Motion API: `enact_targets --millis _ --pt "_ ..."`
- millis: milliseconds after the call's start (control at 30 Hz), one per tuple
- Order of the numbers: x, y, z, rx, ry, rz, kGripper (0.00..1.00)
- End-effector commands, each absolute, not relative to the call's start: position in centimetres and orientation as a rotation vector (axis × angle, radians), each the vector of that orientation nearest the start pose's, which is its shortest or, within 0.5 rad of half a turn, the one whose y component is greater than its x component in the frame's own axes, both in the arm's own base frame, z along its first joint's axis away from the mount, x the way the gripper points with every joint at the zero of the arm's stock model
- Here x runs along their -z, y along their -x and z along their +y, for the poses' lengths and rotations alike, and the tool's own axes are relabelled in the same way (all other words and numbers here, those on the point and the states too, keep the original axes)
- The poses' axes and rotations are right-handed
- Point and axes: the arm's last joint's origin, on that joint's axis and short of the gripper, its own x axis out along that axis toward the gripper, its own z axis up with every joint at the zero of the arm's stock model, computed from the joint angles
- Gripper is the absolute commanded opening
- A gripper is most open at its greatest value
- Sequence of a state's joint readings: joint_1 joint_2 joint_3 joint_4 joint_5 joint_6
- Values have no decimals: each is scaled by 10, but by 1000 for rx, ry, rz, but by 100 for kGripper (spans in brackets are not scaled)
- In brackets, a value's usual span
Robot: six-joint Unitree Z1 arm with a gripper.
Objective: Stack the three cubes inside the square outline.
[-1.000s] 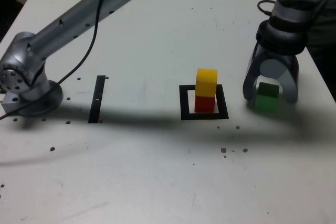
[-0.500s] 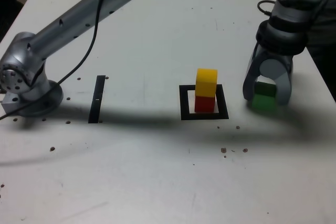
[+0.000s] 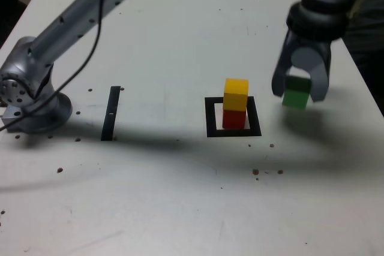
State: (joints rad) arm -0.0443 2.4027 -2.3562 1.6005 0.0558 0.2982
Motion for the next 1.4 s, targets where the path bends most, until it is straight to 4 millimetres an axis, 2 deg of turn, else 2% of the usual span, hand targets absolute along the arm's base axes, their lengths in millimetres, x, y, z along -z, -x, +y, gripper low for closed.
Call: enact_targets --millis 0,233,433,1033,1367 --pt "-293 -453 -18 221 -307 1617 24" --pt "-323 -420 -17 189 -260 1609 24" --pt "-336 -397 -17 185 -208 1618 24" --pt "-326 -374 -11 165 -128 1703 24" --pt "-317 -371 -5 157 -108 1725 24"
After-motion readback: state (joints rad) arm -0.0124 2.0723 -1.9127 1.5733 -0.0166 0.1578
